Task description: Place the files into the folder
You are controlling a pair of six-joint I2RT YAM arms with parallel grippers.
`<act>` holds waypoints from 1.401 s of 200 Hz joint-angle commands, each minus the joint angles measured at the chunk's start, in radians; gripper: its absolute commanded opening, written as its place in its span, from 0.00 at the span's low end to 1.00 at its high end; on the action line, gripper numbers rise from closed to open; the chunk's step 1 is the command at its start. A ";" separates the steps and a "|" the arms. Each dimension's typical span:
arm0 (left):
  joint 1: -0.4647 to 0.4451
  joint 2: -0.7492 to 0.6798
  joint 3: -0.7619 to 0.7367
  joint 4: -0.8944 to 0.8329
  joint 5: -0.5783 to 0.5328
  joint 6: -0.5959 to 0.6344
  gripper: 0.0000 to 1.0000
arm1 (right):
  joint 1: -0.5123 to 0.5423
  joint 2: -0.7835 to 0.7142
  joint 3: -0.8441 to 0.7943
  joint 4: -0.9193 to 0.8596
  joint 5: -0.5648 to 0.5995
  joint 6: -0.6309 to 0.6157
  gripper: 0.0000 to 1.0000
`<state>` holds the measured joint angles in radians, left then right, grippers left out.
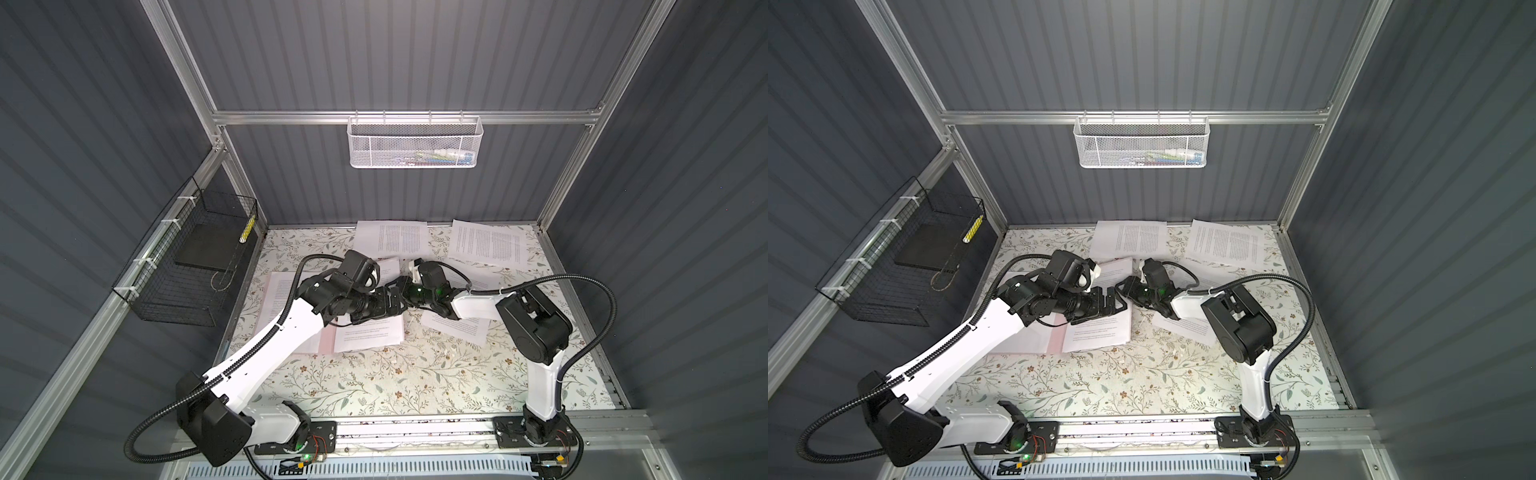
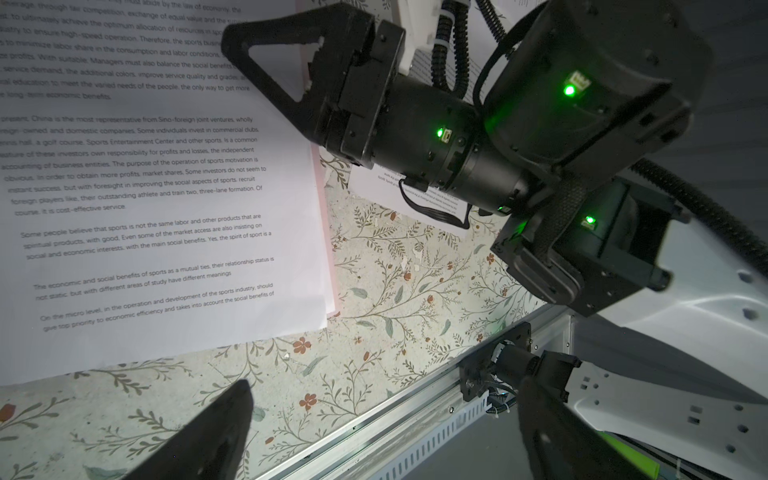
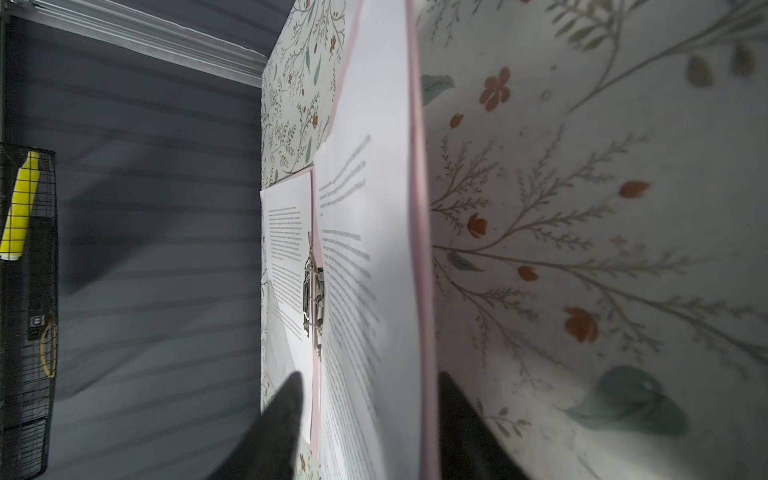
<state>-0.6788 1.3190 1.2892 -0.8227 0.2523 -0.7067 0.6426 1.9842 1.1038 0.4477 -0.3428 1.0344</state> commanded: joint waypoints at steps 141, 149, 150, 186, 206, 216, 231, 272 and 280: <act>-0.296 0.606 0.364 0.268 0.053 -0.076 1.00 | -0.529 -0.368 0.031 -0.648 0.122 -0.478 0.99; -0.304 0.665 0.403 0.280 0.059 -0.077 1.00 | -0.550 -0.329 0.068 -0.675 0.111 -0.494 0.99; -0.304 0.671 0.408 0.282 0.059 -0.077 1.00 | -0.553 -0.325 0.072 -0.679 0.111 -0.495 0.99; -0.315 0.870 0.559 0.320 0.064 -0.099 1.00 | -0.607 -0.181 0.175 -0.678 -0.059 -0.538 0.99; -0.317 0.944 0.600 0.333 0.058 -0.114 1.00 | -0.623 -0.106 0.226 -0.681 -0.114 -0.546 0.99; -0.319 0.968 0.608 0.342 0.068 -0.121 1.00 | -0.624 -0.066 0.243 -0.674 -0.149 -0.544 0.99; -0.321 0.980 0.599 0.354 0.070 -0.129 1.00 | -0.625 -0.012 0.282 -0.701 -0.160 -0.543 0.99; -0.313 0.963 0.530 0.299 0.037 -0.113 1.00 | -0.630 0.037 0.285 -0.739 -0.136 -0.516 0.99; -0.306 0.953 0.516 0.273 0.032 -0.101 1.00 | -0.634 0.035 0.282 -0.761 -0.122 -0.509 0.99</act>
<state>-0.9939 2.3043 1.8500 -0.4835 0.3054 -0.8207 0.0196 2.0220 1.3758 -0.2413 -0.4656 0.5152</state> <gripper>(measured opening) 0.997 0.989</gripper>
